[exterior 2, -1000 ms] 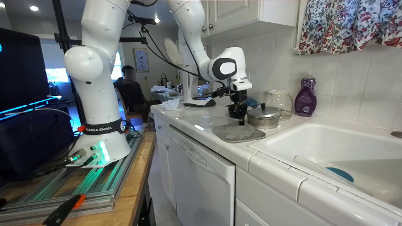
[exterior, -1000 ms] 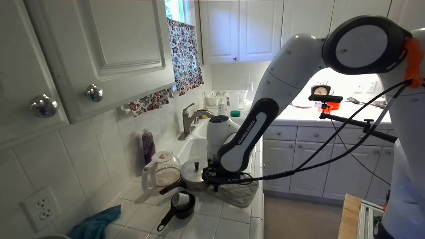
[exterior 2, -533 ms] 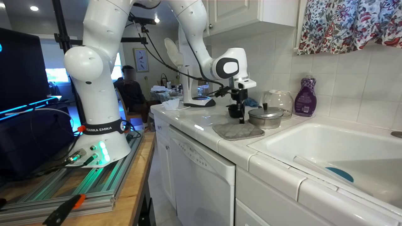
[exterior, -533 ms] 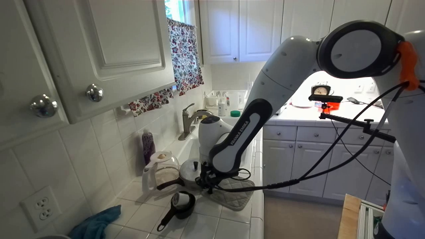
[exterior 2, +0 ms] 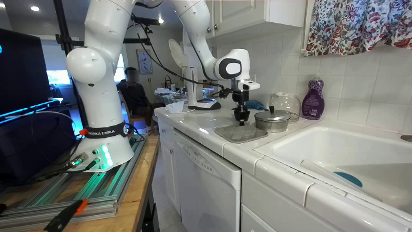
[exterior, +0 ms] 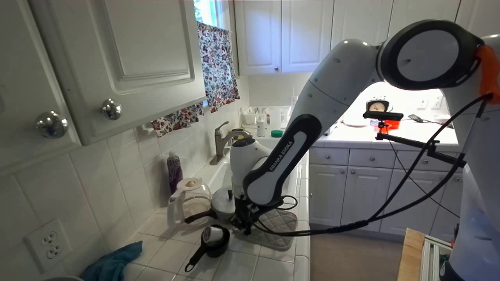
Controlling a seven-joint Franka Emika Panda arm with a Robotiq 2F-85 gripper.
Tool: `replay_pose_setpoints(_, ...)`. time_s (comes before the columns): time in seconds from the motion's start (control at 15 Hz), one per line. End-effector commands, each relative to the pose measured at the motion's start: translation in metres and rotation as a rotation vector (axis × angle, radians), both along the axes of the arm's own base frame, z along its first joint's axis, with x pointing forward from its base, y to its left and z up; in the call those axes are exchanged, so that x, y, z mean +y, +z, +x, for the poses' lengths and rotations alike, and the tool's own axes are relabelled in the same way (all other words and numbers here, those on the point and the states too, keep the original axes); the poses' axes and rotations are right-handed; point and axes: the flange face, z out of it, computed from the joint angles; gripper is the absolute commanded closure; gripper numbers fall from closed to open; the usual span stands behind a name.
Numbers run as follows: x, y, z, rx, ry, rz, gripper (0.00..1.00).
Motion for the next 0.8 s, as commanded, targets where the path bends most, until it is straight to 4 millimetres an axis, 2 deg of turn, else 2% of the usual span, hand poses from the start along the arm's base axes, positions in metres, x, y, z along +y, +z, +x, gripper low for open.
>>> replay_pose_setpoints(0.0,0.004,0.014,-0.041,0.043,-0.056,0.029,0.59)
replay_pose_setpoints(0.47,0.0,0.056,-0.145,0.021,0.048,0.005,0.1)
replay_pose_setpoints(0.53,-0.001,0.061,-0.154,0.01,0.065,-0.009,0.04)
replay_pose_setpoints(0.6,0.0,0.068,-0.157,-0.032,0.005,0.014,0.01)
replay_pose_setpoints(0.73,0.003,0.081,-0.159,-0.074,-0.095,0.087,0.0)
